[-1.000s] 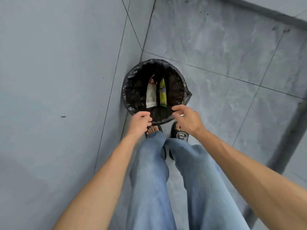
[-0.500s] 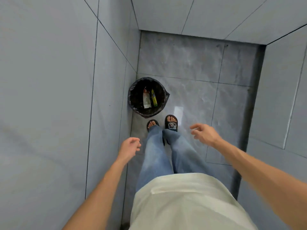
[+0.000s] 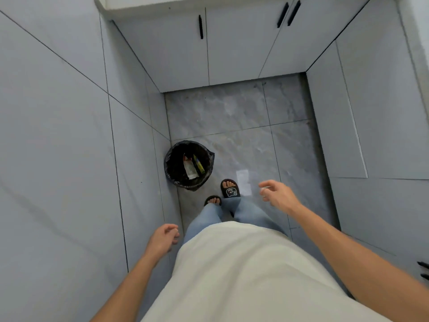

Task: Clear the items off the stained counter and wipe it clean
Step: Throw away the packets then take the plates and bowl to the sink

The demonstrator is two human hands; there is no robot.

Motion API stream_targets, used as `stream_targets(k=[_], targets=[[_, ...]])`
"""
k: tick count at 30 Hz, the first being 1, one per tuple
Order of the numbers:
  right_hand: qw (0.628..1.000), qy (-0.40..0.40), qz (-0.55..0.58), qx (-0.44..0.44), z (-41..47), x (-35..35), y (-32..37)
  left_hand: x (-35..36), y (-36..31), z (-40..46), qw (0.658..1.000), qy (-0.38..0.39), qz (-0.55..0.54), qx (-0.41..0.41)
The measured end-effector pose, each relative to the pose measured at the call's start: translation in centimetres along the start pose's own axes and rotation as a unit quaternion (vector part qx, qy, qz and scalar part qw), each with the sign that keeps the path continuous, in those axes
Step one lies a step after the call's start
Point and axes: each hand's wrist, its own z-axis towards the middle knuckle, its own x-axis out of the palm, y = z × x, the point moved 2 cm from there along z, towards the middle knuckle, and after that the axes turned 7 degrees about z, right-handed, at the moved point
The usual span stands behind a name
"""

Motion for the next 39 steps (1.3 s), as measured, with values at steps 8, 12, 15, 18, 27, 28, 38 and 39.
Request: stream_targets(k=[8, 12, 15, 18, 27, 28, 38, 39], targets=[[0.972, -0.15, 0.154, 0.091, -8.3, 3.5, -11.6, -0.6, -2.4, 3.4, 0.987, 0.028, 0.146, 0.057], [0.92, -0.204, 0.282, 0.179, -14.4, 7.7, -19.5, 2.4, -6.9, 2.5, 0.953, 0.07, 0.263, 0.133], [0.847, -0.251, 0.402, 0.241, -19.1, 11.8, -24.7, 5.6, -10.4, 0.9, 0.915, 0.089, 0.347, 0.188], [0.783, -0.271, 0.475, 0.296, -23.4, 17.0, -29.2, 9.6, -12.9, -0.7, 0.865, 0.104, 0.422, 0.252], [0.63, -0.292, 0.635, 0.338, -29.6, 29.6, -36.8, 22.4, -13.2, -5.0, 0.725, 0.151, 0.596, 0.31], [0.62, -0.294, 0.647, 0.333, -30.0, 29.8, -37.4, 23.5, -12.8, -5.5, 0.713, 0.151, 0.612, 0.307], [0.544, -0.385, 0.69, 0.283, -32.5, 24.0, -45.8, 31.0, -10.1, -8.4, 0.663, 0.118, 0.691, 0.262], [0.522, -0.399, 0.701, 0.279, -32.8, 23.0, -46.8, 31.7, -10.2, -8.8, 0.653, 0.113, 0.703, 0.257]])
